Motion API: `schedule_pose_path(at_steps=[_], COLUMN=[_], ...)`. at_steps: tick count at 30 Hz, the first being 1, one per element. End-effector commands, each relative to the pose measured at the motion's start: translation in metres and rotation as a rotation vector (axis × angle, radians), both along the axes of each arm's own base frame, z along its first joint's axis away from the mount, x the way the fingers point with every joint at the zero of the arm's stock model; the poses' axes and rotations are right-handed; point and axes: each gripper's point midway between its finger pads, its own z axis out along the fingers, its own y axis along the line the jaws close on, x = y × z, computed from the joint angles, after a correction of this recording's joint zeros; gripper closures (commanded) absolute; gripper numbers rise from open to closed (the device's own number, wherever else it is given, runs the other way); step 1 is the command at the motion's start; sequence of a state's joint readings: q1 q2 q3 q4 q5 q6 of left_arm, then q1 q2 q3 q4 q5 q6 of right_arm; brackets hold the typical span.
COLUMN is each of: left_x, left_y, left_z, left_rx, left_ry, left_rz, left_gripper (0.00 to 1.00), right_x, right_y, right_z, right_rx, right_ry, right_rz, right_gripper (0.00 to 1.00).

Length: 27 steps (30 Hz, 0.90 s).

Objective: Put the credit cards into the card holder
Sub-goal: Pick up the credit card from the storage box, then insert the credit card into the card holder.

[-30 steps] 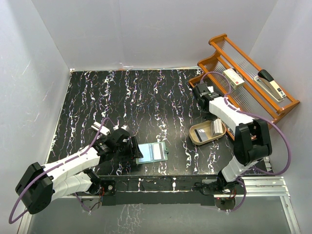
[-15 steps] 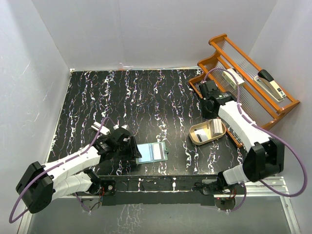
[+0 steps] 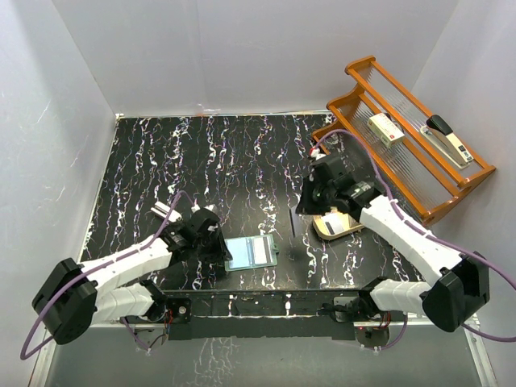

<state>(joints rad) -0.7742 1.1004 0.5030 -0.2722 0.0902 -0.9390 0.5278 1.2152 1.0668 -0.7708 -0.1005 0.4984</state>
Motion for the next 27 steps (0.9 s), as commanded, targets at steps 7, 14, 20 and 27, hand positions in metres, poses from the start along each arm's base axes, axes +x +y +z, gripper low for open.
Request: schedule_pose_path(at_steps=[7,14,20,27], left_x=[-0.002,-0.006,-0.007,-0.004], left_y=[-0.006,-0.004,-0.002,0.000], left_z=[-0.012,-0.022,-0.024,-0.010], left_rx=[-0.019,-0.014,-0.005,-0.005], left_ry=[0.034,0.066,0.072,0.054], left_rz=[-0.004,0.012,0.018,0.034], left_gripper=[1.00,1.00,1.00,0.96], right_x=[-0.016,-0.022,-0.029,-0.040], right_y=[0.078,0.095,0.110,0.122], right_z=[-0.003,-0.024,-0.040,-0.063], right_rx=[0.241,0.257,0.311,0.322], right_ry=[0.013,0.062,0.121,0.173], right_rz=[0.121,0.172,0.213,0.251], right_gripper=[1.00,1.00,1.00,1.00])
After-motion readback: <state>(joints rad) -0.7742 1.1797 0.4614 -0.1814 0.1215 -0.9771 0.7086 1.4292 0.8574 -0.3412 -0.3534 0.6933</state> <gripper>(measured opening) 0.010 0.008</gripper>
